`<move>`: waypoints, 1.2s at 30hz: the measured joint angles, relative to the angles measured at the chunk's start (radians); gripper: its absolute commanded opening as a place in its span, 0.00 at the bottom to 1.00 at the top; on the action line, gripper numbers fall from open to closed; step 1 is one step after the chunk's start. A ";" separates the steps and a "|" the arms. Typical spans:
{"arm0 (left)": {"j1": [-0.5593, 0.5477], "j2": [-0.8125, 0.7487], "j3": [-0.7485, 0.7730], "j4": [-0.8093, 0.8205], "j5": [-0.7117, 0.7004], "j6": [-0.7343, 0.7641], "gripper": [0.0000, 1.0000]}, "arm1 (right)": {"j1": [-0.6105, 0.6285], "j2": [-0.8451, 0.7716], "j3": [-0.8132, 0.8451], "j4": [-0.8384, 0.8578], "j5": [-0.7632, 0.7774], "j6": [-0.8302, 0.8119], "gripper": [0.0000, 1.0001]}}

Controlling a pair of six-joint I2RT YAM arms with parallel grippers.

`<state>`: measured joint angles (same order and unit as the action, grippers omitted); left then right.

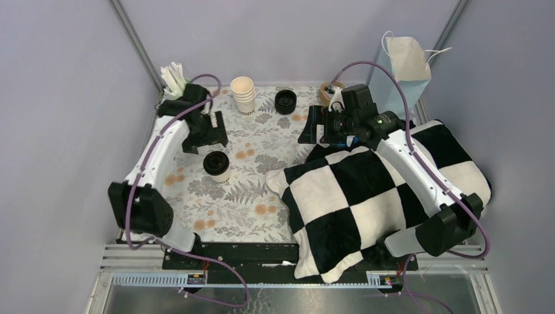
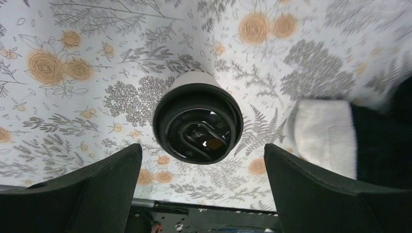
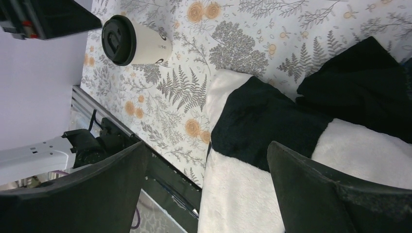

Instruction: Pack the takeout coffee

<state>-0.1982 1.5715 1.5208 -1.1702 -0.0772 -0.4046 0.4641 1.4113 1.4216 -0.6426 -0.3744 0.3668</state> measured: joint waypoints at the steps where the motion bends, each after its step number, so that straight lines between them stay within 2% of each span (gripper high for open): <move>1: 0.025 -0.026 -0.010 0.016 0.018 -0.005 0.99 | 0.000 0.008 0.000 0.003 -0.011 0.005 1.00; 8: 0.369 -0.257 -0.233 0.226 0.174 -0.135 0.98 | 0.016 0.089 0.000 0.052 -0.085 0.064 1.00; 13: 0.503 -0.262 -0.360 0.275 0.193 -0.262 0.98 | 0.039 0.124 0.000 0.102 -0.135 0.125 1.00; 23: 0.524 -0.137 -0.590 0.392 0.279 -0.276 0.83 | 0.106 0.230 0.000 0.222 -0.180 0.246 1.00; 26: 0.524 -0.111 -0.614 0.419 0.302 -0.260 0.74 | 0.129 0.283 0.000 0.272 -0.196 0.285 1.00; 36: 0.524 -0.060 -0.658 0.509 0.391 -0.236 0.72 | 0.177 0.395 0.003 0.350 -0.222 0.357 1.00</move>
<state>0.3260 1.5116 0.8631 -0.6617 0.3141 -0.6403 0.6411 1.8065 1.4250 -0.2928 -0.5968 0.7238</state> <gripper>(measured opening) 0.721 0.994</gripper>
